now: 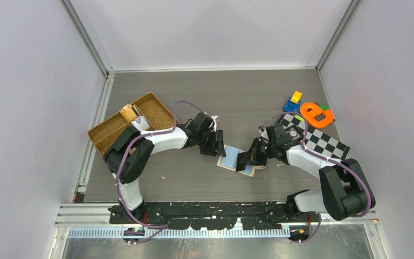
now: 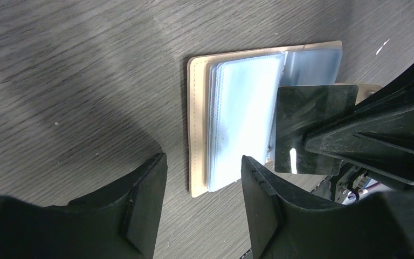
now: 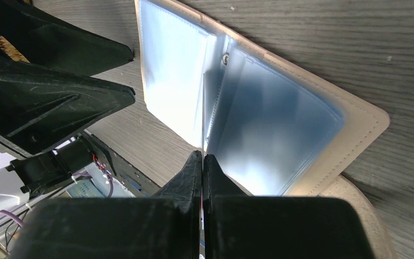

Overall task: Put the credit cards into the card holder
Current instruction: Insert the credit card into the card slot.

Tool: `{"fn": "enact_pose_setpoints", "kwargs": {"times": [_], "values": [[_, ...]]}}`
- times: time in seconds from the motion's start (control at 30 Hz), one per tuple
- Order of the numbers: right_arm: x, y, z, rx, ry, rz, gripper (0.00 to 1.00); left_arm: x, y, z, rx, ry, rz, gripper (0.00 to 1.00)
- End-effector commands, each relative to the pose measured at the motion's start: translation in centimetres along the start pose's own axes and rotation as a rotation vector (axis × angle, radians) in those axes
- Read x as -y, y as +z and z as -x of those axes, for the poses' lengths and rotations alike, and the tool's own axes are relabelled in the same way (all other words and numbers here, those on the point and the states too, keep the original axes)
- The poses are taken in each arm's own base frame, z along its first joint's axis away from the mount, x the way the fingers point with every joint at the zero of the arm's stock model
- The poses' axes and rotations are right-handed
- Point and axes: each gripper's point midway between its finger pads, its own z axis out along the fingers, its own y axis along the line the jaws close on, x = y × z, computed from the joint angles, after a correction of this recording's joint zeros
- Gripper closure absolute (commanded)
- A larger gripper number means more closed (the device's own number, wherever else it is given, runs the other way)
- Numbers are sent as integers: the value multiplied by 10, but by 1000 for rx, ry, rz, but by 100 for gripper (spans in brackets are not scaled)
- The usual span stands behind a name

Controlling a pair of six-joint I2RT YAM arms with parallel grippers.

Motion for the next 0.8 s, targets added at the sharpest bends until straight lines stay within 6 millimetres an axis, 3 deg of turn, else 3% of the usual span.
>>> {"fn": "enact_pose_setpoints", "kwargs": {"times": [0.0, 0.33, 0.77], "values": [[0, 1, 2, 14, -15, 15, 99, -2, 2, 2, -1, 24, 22, 46], [3, 6, 2, 17, -4, 19, 99, -3, 4, -2, -11, 32, 32, 47], [-8, 3, 3, 37, -12, 84, 100, -20, 9, -9, -36, 52, 107, 60]]}}
